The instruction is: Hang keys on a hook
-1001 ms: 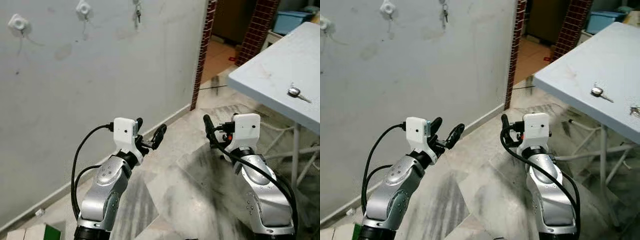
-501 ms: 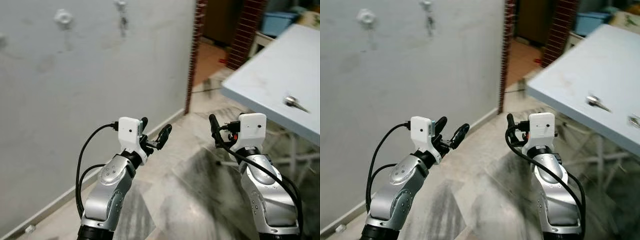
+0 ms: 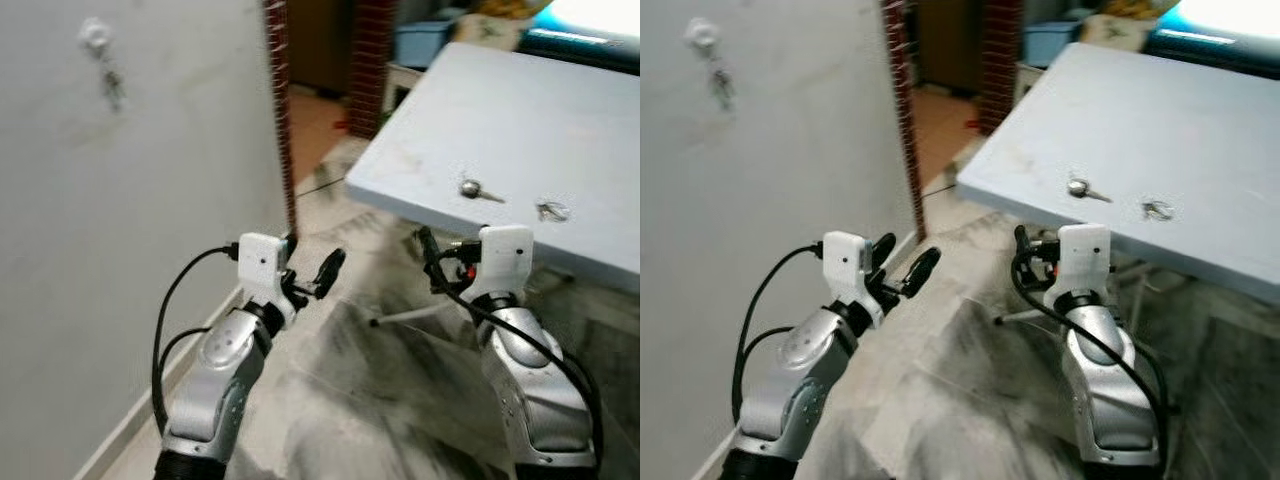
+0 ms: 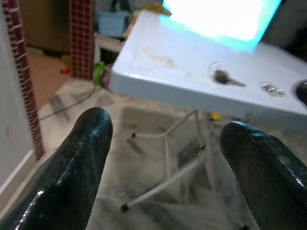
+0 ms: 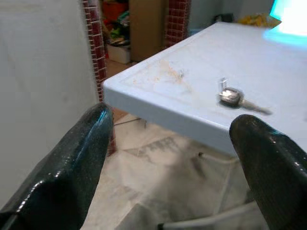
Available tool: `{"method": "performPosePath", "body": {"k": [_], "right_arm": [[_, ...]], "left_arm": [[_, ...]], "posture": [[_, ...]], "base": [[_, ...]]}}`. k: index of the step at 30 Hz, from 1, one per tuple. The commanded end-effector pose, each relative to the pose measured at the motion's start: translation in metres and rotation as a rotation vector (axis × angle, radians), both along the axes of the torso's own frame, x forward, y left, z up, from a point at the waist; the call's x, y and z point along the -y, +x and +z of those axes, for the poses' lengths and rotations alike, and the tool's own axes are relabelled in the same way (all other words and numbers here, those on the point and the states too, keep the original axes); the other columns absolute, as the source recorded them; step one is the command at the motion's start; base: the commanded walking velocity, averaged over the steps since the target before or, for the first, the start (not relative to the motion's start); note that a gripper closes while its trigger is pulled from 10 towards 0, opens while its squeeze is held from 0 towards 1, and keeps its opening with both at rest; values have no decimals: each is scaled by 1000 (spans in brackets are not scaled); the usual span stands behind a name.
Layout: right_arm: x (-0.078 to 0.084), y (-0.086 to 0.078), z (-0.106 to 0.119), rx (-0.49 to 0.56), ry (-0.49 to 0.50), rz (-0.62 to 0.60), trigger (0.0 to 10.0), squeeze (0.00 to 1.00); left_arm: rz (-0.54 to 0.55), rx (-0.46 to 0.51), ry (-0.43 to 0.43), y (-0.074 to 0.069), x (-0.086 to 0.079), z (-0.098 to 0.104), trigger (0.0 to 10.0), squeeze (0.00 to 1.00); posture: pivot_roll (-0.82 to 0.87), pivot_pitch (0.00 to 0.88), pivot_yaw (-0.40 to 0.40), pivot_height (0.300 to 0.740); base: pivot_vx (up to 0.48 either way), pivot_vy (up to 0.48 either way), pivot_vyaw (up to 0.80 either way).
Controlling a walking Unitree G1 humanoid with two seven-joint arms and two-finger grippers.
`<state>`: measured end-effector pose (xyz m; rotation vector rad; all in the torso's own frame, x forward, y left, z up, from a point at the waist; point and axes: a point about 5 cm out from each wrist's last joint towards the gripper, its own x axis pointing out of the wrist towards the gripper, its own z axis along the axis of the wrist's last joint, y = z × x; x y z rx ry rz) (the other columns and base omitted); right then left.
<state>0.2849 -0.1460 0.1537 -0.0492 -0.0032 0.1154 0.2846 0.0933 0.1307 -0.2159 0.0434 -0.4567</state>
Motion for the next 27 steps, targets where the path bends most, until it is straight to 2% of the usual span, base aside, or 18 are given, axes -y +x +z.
{"method": "performPosePath", "body": {"k": [1,13,27], "right_arm": [[5,1,2,8,-6,-18,10000,0],[5,1,2,7,-6,-18,10000,0],[3,1,3,15,-3,-11,10000,0]], "left_arm": [[-23,11,-3,-1,6,3,10000,0],[-30,6,-3,-2,8,2,10000,0],[-37,6,2,-1,9,2,10000,0]], "posture": [[-91,112,57,740],[-91,111,60,740],[-91,109,60,740]], "base": [[255,0,-663],[255,0,-547],[255,0,0]]}}
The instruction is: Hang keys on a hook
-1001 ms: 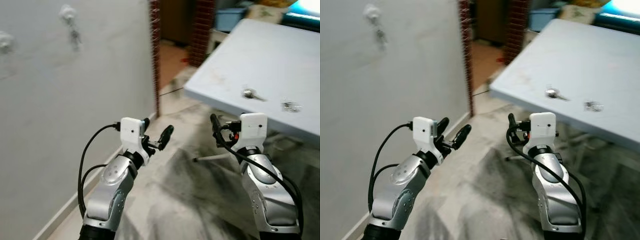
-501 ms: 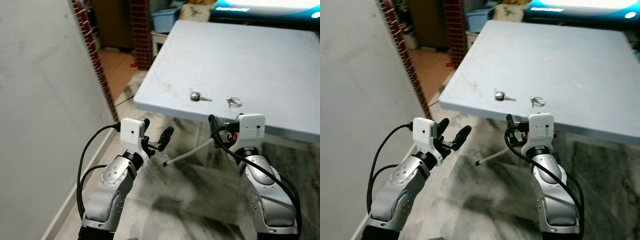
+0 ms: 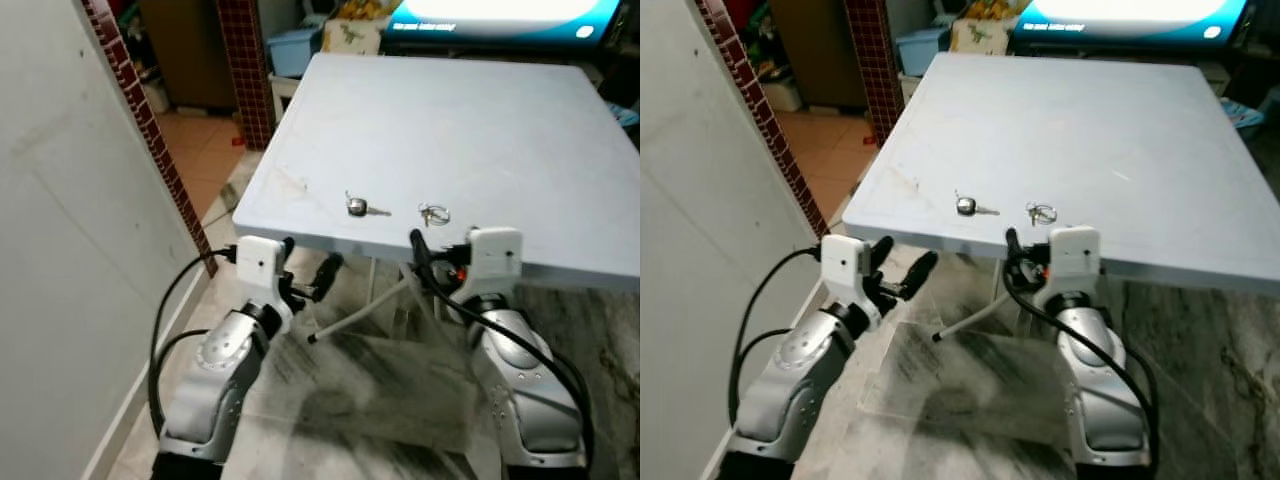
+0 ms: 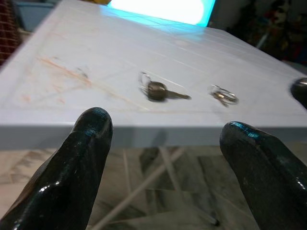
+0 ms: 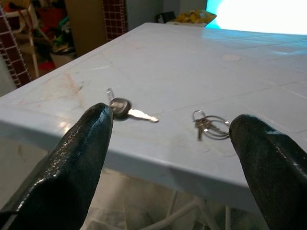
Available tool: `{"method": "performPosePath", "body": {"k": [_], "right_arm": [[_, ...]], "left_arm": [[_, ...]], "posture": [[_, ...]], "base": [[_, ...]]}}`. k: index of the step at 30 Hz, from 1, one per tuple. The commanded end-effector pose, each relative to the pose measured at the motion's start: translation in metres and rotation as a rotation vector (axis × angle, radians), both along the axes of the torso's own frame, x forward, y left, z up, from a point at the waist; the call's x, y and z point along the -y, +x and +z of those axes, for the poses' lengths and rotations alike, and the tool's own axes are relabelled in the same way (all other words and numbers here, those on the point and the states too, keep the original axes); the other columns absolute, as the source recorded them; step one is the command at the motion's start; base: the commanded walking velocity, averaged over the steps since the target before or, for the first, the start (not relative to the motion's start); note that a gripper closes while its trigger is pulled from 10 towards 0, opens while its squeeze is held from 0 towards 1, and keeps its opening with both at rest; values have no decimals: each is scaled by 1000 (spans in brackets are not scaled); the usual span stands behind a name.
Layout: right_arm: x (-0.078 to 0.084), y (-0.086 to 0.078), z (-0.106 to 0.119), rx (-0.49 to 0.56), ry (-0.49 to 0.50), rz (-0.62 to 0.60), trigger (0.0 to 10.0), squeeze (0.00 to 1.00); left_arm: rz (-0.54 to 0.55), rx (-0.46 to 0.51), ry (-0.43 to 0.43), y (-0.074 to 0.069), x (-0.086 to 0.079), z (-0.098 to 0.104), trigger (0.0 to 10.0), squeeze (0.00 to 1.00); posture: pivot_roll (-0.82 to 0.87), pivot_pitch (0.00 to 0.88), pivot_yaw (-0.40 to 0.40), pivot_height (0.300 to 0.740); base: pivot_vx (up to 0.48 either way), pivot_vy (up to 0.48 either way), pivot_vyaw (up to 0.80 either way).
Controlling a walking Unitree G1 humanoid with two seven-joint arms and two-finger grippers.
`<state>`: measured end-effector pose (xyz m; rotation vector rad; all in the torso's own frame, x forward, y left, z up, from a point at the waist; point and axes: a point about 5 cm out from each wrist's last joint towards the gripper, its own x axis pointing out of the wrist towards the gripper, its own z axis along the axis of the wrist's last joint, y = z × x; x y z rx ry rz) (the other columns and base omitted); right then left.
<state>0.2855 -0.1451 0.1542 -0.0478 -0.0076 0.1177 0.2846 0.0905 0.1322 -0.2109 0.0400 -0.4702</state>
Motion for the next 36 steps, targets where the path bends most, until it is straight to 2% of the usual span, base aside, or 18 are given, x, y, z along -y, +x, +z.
{"method": "performPosePath", "body": {"k": [1,14,36], "right_arm": [[4,0,2,10,-5,-13,10000,0],[3,2,2,10,-3,-18,10000,0],[15,8,0,1,-51,-103,10000,0]], "left_arm": [[-24,0,-1,-1,6,1,10000,0],[-33,-7,5,0,7,-1,10000,0],[-41,-9,13,-1,8,-2,10000,0]], "posture": [[-91,109,60,740],[-89,114,62,740],[-91,107,63,740]], "base": [[259,0,0],[263,0,0],[275,0,0]]}}
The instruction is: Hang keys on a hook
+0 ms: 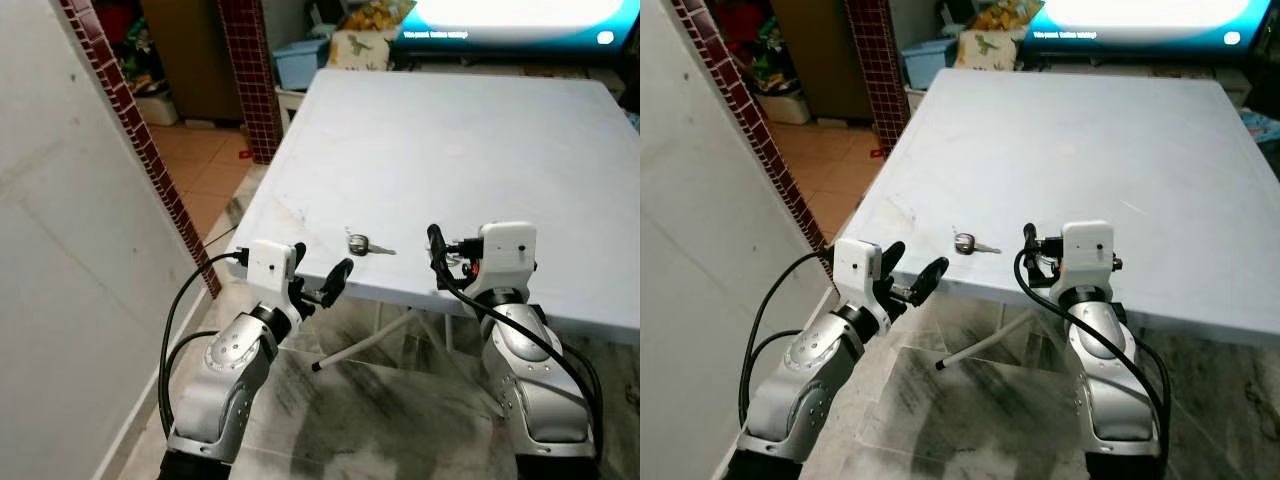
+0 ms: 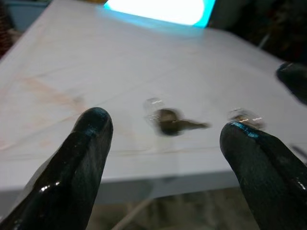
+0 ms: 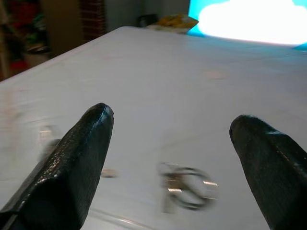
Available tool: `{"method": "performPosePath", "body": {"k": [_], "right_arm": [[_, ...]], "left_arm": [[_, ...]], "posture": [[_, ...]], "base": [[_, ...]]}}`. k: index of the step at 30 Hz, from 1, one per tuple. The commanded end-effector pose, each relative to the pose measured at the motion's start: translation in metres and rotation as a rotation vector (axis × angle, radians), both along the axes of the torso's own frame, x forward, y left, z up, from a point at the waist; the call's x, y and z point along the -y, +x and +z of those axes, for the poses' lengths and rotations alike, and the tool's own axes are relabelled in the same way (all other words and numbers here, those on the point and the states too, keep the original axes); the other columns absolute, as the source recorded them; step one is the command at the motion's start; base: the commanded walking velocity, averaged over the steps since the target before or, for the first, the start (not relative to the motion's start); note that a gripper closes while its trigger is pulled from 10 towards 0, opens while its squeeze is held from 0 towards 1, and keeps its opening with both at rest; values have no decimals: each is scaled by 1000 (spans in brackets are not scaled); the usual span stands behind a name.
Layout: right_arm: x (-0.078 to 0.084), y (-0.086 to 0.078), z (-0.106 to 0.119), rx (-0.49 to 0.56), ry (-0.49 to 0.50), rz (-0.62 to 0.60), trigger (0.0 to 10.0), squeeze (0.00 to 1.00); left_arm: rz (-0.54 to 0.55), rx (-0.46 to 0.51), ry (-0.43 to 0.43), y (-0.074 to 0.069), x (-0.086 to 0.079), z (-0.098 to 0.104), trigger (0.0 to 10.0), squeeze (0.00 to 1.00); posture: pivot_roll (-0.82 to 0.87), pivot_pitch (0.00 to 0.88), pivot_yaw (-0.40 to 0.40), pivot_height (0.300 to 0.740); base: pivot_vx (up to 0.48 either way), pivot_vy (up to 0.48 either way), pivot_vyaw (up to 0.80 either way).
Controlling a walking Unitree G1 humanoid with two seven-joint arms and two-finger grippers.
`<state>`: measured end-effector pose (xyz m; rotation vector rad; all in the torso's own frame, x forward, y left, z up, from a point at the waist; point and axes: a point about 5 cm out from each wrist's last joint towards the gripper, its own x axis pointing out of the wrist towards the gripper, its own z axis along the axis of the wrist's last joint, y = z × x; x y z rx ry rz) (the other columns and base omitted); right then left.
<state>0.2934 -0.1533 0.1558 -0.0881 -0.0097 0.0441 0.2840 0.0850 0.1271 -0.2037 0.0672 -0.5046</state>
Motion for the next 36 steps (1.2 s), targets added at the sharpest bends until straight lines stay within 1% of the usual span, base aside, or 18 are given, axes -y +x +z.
{"method": "performPosePath", "body": {"k": [1,4,5,7,11,13,16,18,23,27,29,31,36], "right_arm": [[8,0,-2,-7,-14,-35,10000,0],[9,1,-2,-12,-15,-41,10000,0],[11,0,-5,-31,-27,-72,10000,0],[12,-1,-7,-48,-32,-89,10000,0],[13,-3,-11,-62,-39,-89,10000,0],[13,-7,-14,-80,-41,-91,10000,0],[17,-10,-22,-123,-54,-107,10000,0],[20,-8,-26,-151,-66,-115,10000,0],[23,-2,-28,-171,-53,-124,10000,0],[23,0,-29,-178,-47,-123,10000,0],[22,3,-31,-184,-69,-106,10000,0],[22,4,-31,-185,-74,-107,10000,0],[34,10,-36,-208,-74,-136,10000,0]], "left_arm": [[-4,11,0,0,3,3,10000,0],[-13,-1,7,0,4,1,10000,0],[-24,-11,5,-2,5,-1,10000,0],[-42,-24,7,-3,6,-3,10000,0],[-66,-38,3,-6,7,-4,10000,0],[-107,-59,2,-10,9,-5,10000,0],[-203,-88,20,-17,14,-8,10000,0],[-255,-92,28,-22,17,-8,10000,0],[-298,-105,31,-26,18,-9,10000,0],[-328,-112,26,-29,19,-8,10000,0],[-374,-122,30,-32,20,-8,10000,0],[-383,-121,37,-33,20,-8,10000,0],[-398,-126,46,-34,20,-7,10000,0]], "posture": [[-91,107,63,740],[-91,107,63,740],[-91,107,63,740],[-91,107,63,740],[-91,107,63,740],[-89,109,65,740],[-89,109,67,740],[-89,109,67,740],[-83,112,72,740],[-83,112,72,740],[-83,112,72,740],[-64,113,71,740],[-63,112,74,740]], "base": [[296,0,0],[279,0,0],[0,0,0],[0,0,0],[0,0,0],[0,0,0],[0,0,0],[0,0,0],[0,0,0],[0,0,0],[0,0,0],[0,0,0],[0,0,0]]}}
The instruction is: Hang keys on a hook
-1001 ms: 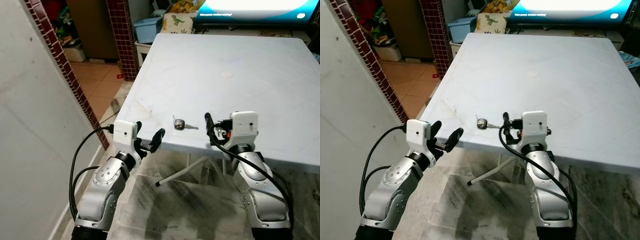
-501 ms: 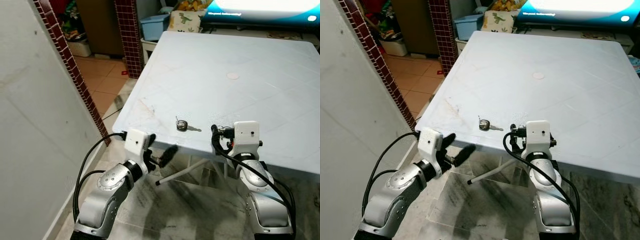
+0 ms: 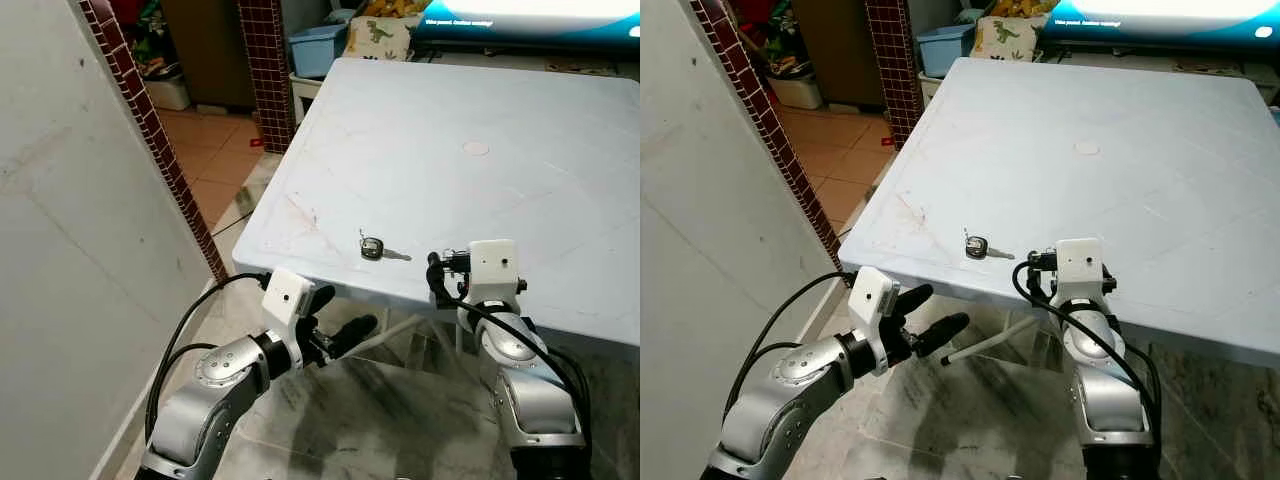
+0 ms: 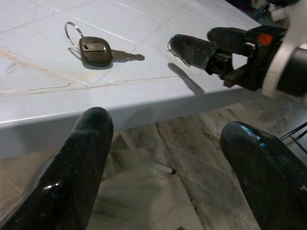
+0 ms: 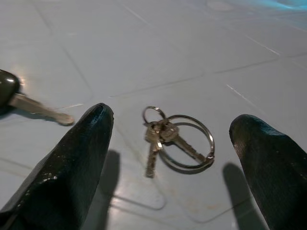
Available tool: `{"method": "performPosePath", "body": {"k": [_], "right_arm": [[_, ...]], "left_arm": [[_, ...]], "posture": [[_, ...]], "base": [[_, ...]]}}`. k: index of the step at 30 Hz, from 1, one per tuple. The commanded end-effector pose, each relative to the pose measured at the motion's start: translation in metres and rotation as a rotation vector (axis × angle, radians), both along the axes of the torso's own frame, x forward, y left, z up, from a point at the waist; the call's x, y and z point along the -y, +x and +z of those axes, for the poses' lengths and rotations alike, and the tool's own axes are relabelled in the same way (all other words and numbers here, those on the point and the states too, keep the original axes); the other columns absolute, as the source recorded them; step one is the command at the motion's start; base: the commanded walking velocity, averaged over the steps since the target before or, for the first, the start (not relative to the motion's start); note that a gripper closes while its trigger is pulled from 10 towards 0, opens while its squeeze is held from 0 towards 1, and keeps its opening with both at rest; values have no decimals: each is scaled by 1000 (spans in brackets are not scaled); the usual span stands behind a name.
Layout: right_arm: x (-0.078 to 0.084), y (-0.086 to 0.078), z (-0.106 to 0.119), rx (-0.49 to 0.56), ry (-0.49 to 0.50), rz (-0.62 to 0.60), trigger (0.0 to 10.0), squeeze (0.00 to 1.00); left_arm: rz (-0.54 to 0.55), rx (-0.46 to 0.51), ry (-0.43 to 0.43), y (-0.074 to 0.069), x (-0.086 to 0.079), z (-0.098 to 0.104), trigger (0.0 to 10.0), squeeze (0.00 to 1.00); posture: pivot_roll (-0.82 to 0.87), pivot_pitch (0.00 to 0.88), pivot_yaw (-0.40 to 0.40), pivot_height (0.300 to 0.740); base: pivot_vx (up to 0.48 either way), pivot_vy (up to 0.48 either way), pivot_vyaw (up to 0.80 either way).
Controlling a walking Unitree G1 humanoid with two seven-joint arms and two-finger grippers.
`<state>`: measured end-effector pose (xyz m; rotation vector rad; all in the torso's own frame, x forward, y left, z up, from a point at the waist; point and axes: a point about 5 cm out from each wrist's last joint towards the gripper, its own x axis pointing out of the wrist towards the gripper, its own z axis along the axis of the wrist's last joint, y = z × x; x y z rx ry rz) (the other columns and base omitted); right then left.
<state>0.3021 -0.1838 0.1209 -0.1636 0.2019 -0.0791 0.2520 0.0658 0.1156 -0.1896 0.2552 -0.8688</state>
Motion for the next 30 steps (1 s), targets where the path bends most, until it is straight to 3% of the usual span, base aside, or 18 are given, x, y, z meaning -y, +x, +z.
{"method": "performPosePath", "body": {"k": [1,3,4,5,6,19,30], "right_arm": [[5,3,-2,-5,3,-4,10000,0],[10,7,-3,-4,3,-8,9843,0],[12,9,-3,-3,3,-12,7608,0],[14,10,-3,-3,4,-11,7608,0],[16,13,-4,-4,8,-11,314,0],[19,23,-10,3,58,33,0,0],[18,19,-17,-6,70,47,0,0]], "left_arm": [[-19,15,5,-2,1,4,10000,0],[-24,16,7,-2,2,4,10000,0],[-25,15,8,-2,2,4,10000,0],[-26,13,7,-2,2,4,10000,0],[-27,12,5,-3,2,5,10000,0],[-23,12,9,-3,1,6,10000,0],[-23,12,14,-4,2,5,10000,0]], "posture": [[-63,112,74,740],[-64,112,76,740],[-64,112,76,740],[-64,112,76,740],[-61,114,78,740],[-50,127,78,740],[-50,126,78,740]], "base": [[0,0,0],[0,0,0],[0,0,0],[0,0,0],[0,0,0],[0,0,0],[0,0,0]]}}
